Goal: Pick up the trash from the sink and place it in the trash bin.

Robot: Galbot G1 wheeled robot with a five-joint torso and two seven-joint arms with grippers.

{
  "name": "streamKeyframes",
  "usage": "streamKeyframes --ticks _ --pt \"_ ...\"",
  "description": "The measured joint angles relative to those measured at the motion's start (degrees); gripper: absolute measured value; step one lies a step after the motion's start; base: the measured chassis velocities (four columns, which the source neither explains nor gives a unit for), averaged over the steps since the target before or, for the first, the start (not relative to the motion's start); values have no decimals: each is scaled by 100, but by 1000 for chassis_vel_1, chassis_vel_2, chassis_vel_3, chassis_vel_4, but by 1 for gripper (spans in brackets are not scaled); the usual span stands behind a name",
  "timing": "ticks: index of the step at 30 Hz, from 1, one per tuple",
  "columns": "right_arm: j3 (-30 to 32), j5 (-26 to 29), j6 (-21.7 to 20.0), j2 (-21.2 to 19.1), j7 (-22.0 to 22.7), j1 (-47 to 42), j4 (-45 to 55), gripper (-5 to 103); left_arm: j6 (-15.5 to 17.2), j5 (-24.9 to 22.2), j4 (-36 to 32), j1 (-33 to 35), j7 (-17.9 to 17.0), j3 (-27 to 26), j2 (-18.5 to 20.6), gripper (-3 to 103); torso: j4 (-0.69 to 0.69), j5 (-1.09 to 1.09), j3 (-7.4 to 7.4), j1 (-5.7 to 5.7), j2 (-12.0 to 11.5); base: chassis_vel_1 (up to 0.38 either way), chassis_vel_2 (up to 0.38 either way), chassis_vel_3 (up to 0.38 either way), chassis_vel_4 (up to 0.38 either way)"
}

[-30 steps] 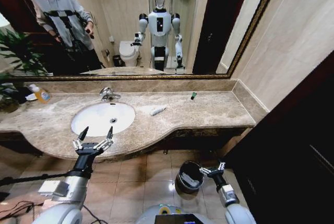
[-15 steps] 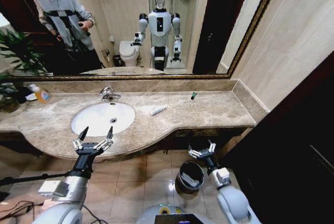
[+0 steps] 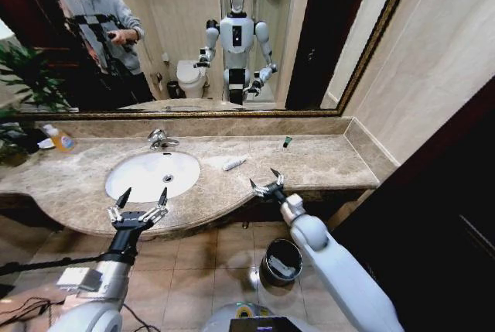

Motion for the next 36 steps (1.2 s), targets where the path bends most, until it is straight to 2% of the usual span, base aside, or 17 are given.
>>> streamKeyframes --ticks 6,9,11,14,15,17,22,26,30,36 --pt "-525 254 -27 351 382 571 -406 100 0 0 0 0 2 1 0 100 0 -1 0 -1 0 0 0 0 0" --pt "-801 394 -180 711 583 962 -644 100 0 0 0 0 0 0 0 100 0 -1 -1 -1 0 0 0 0 0" --pt "-845 416 -226 773 639 1017 -679 100 0 0 0 0 0 0 0 100 0 -2 -1 -1 0 0 0 0 0" --pt "-1048 626 -532 1103 1002 1283 -958 100 0 0 0 0 0 0 0 100 0 -2 -1 -1 0 0 0 0 0" --pt "-1048 626 -532 1103 1002 1283 -958 100 0 0 0 0 0 0 0 100 0 -2 -1 -1 0 0 0 0 0" --pt "-1116 732 -590 1411 1332 1434 -1337 100 0 0 -1 0 1 0 0 100 0 -2 -1 -1 0 0 0 0 0" --pt "-1130 622 -497 1877 1846 1560 -1878 100 0 0 0 0 0 0 0 100 0 -1 -1 -1 0 0 0 0 0" --pt "-1135 414 -366 2082 2146 1587 -2155 100 0 0 0 0 0 0 0 100 0 1 -1 -2 1 0 0 0 0" --pt "-1027 355 -279 2246 2327 1647 -2440 100 0 0 0 0 0 0 0 100 1 2 -1 -2 1 0 0 0 0" --pt "-895 248 -144 2272 2395 1747 -2827 100 0 0 0 0 0 0 0 100 0 1 -1 -2 1 0 0 0 0"
